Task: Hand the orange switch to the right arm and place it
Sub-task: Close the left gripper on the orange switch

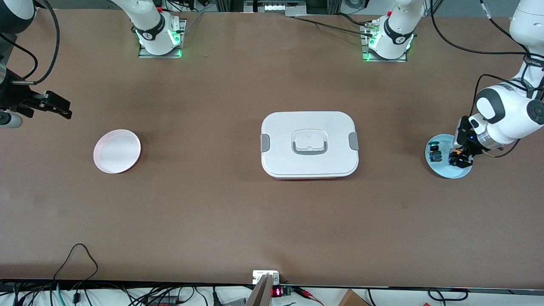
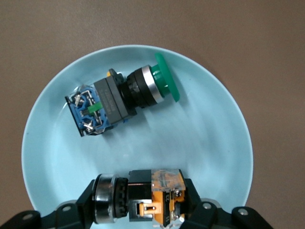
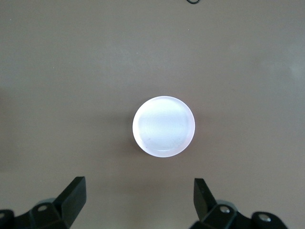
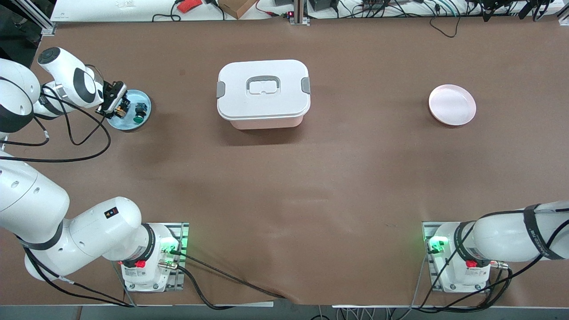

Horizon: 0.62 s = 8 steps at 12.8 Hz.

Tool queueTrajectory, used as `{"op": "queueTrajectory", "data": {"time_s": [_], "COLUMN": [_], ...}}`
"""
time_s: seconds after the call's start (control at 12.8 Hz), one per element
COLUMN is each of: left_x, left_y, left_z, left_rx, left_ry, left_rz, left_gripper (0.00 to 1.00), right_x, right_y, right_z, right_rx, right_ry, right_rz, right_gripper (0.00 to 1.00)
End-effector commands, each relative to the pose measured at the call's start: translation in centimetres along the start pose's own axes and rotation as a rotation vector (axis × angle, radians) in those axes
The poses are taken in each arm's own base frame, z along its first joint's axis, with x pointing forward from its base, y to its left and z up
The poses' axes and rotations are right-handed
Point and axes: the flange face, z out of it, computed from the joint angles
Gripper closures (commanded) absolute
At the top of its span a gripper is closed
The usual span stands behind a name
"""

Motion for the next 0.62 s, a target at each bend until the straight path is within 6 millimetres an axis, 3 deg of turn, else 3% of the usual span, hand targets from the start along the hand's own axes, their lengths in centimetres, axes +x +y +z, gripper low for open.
{"op": "queueTrajectory", "data": {"time_s": [0.0, 0.23, 0.55], "left_x": [-0.4, -1.7, 1.7], "left_y": [-2.2, -5.8, -10.1], "left_z": [-2.0, -6.0, -9.4], "left_rx": [0.024, -0.037, -0.094], "left_ry": [0.048, 0.120, 0.354], "left_rz": [0.009, -0.058, -0.143], "left_gripper": [1.00, 1.00, 1.00], "right_x": [-0.2, -0.1, -0.3], "right_y": [-0.1, -0.2, -0.4], "right_z": [-0.8, -1.1, -0.6], "right_rx": [0.013, 0.013, 0.013], "right_ry": [0.001, 0.007, -0.025], "right_rz": [-0.002, -0.005, -0.014], "right_gripper": [0.00, 0.00, 0.00]}}
